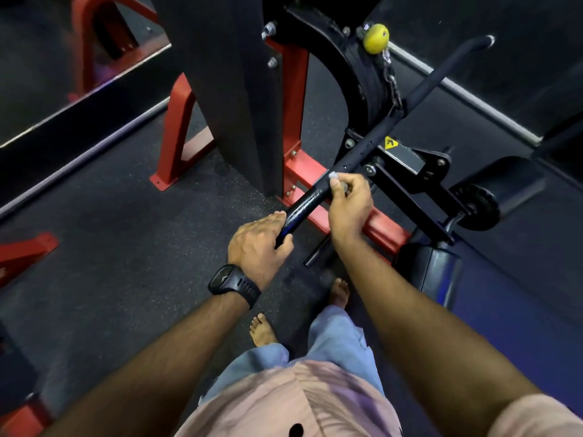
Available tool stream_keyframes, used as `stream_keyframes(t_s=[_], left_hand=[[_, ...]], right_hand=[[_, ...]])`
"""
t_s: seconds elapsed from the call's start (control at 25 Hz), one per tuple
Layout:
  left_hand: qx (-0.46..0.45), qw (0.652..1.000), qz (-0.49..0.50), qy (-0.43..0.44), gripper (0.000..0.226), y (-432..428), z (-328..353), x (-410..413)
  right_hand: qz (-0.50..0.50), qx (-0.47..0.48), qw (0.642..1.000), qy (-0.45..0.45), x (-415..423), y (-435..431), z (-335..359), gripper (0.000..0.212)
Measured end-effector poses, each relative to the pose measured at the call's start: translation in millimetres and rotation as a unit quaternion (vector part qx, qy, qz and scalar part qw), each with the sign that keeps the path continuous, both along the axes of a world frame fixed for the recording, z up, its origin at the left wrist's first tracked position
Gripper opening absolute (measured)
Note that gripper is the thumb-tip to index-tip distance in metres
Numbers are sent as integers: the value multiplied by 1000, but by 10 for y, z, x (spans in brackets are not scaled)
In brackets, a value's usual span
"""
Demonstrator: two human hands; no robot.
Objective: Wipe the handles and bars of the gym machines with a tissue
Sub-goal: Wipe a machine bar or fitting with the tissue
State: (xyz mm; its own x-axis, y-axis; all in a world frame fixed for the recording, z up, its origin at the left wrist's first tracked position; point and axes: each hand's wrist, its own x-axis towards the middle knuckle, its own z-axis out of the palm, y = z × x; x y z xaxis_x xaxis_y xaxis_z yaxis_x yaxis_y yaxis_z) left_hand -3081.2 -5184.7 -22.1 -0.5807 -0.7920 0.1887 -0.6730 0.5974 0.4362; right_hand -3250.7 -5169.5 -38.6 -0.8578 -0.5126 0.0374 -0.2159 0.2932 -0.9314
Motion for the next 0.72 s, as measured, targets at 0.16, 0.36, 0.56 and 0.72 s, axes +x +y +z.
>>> stream_keyframes(t_s=[0.16, 0.36, 0.56, 0.72], left_hand=[[-10, 1000, -4, 11, 48, 5, 4, -61], [6, 999, 25, 44, 45, 52, -49, -243], [31, 996, 71, 51, 38, 173, -144, -328], [15, 993, 104, 49, 35, 253, -158, -378]], right_hand=[[262, 24, 936, 232, -62, 63, 35, 5], [363, 87, 876, 305, -551, -175, 292, 11], [588, 254, 661, 392, -737, -493, 442, 10], [659, 343, 587, 323, -594, -769, 580, 13]])
